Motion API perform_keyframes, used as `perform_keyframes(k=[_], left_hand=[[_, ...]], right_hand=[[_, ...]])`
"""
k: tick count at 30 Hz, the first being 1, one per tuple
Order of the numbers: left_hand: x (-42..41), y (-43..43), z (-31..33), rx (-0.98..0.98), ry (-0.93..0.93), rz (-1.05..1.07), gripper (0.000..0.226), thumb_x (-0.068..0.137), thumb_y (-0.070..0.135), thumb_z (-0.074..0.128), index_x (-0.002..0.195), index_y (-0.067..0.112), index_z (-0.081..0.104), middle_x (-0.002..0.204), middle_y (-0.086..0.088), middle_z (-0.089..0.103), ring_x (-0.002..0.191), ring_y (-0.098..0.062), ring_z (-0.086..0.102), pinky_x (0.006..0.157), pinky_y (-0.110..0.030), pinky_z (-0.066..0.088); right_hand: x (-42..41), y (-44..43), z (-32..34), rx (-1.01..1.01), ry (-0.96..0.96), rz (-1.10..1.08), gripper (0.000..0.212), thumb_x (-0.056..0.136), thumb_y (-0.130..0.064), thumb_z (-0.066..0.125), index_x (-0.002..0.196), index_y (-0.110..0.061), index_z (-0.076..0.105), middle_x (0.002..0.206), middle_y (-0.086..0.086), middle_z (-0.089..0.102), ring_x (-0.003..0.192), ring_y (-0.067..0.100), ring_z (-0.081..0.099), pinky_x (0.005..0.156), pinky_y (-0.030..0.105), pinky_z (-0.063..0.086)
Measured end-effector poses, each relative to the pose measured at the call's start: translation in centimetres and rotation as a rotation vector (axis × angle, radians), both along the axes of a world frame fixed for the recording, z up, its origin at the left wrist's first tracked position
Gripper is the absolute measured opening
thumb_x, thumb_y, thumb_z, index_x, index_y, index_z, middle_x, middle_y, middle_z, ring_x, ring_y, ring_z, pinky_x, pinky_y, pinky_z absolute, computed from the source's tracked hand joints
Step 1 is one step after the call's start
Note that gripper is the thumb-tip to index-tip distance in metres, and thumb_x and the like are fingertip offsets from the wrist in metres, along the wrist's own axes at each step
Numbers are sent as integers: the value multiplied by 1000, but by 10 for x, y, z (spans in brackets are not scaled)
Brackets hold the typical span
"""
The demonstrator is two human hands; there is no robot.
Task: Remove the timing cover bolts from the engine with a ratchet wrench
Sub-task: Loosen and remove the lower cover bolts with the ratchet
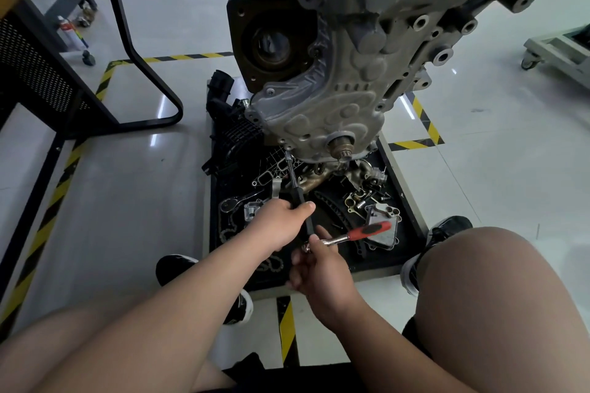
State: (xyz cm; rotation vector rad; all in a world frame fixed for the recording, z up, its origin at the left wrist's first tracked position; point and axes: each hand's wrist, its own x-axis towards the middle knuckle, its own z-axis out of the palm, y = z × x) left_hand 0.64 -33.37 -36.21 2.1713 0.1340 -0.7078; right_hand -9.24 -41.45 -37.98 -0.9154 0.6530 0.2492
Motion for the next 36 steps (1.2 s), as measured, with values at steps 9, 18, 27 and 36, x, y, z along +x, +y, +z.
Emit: perform_keyframes(k=[9,18,27,36], left_hand=[[-1,-1,0,21,19,-53,45,91,52,54,93,9,67,63,1,54,36,-10,42,37,-17,30],[1,1,-3,-22,20,-47,48,89,53,56,87,6,64,60,2,50,47,-13,43,48,-24,33],[-2,0,-3,-26,-28,-47,52,89,55,56,91,4,66,69,-2,59,60,-17,55,58,-28,40],[-3,-1,-3,17,-73,-68,45,88,55,58,70,15,60,67,0,59,68,-19,59,64,-31,44]], right_hand=[[7,-1,2,583,124,-54,46,101,-44,30,93,-5,54,54,0,39,38,13,32,52,27,46],[7,-1,3,701,135,-35,69,97,-48,31,64,2,66,46,-3,34,34,12,31,52,24,48],[6,-3,9,612,164,-65,60,99,-47,36,85,2,66,49,-2,35,36,12,32,51,25,48],[-1,1,3,-262,-27,22,32,104,-28,41,133,-39,36,73,0,60,55,13,51,57,32,47]])
